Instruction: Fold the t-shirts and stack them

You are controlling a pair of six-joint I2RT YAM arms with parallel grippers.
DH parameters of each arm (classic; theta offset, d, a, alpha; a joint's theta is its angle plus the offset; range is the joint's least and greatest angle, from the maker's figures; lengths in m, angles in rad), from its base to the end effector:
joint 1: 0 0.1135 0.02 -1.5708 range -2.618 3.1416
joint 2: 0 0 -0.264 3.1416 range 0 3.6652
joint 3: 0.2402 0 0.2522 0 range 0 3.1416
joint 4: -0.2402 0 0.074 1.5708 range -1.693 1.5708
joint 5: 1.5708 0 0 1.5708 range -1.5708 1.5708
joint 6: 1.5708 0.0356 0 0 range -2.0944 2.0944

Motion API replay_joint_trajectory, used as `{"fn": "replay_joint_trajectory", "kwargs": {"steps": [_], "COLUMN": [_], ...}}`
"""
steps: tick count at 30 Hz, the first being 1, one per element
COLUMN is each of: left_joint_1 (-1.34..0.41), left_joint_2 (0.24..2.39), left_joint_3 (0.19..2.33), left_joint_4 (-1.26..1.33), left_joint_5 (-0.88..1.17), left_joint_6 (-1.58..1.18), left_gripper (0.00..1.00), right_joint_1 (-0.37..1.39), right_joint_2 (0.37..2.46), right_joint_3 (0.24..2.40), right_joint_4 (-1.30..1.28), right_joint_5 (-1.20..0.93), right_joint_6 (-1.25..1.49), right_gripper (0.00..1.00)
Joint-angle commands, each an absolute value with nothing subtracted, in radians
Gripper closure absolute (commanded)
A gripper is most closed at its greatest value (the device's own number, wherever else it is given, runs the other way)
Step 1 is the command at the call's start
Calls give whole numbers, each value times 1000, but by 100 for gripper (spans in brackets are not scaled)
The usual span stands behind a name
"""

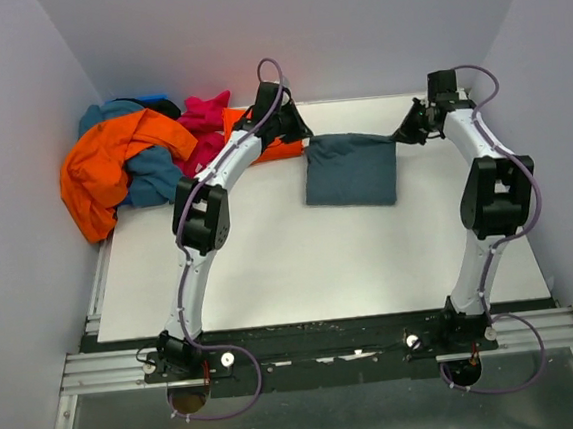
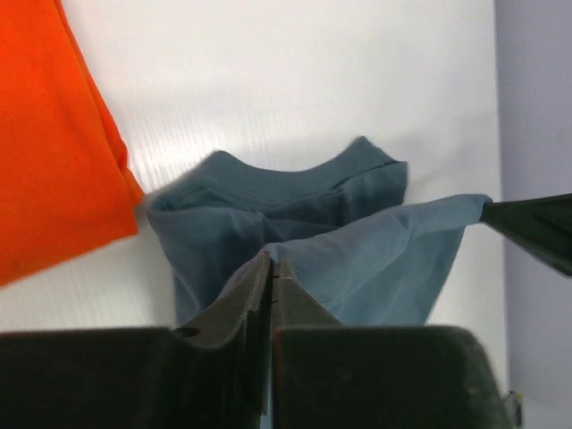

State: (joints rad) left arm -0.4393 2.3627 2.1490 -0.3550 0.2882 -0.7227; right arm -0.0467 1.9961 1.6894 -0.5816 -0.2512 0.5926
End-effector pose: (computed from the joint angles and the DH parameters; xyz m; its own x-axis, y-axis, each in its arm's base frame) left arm 0.4945 -0.2435 0.2474 -0.7786 -0.3348 -0.5307 0.1460 0.7259 -0.6721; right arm 0.4489 -0.0121 0.2530 -0.7052 0.5745 -0.4155 0.3406 0.7884 0.5123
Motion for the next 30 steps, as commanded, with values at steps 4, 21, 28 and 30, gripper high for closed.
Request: {"fn": "replay_joint_trajectory", "kwargs": {"steps": [4, 21, 28, 30], "left_joint_1": [-403, -417, -417, -411], "left_joint_2": [2454, 2217, 2201, 2165], "left_joint_3": [2229, 1806, 1784, 1737], "left_joint_4": [-281, -140, -202, -203], "left_joint_5": [325, 235, 11, -60], "left_joint_6": [-724, -651, -586, -624], "left_gripper": [8, 19, 24, 24], "right_joint_1": [-55, -55, -54, -54], "right_joint_2": [2122, 1967, 1982, 1971], "right_joint_3": [1812, 1489, 1468, 1445], "right_joint_4": [-515, -345, -324, -305], "right_joint_5": [-281, -206, -225, -227], "right_joint_6": [565, 492, 517, 525], "right_gripper": [34, 41, 42, 43]}}
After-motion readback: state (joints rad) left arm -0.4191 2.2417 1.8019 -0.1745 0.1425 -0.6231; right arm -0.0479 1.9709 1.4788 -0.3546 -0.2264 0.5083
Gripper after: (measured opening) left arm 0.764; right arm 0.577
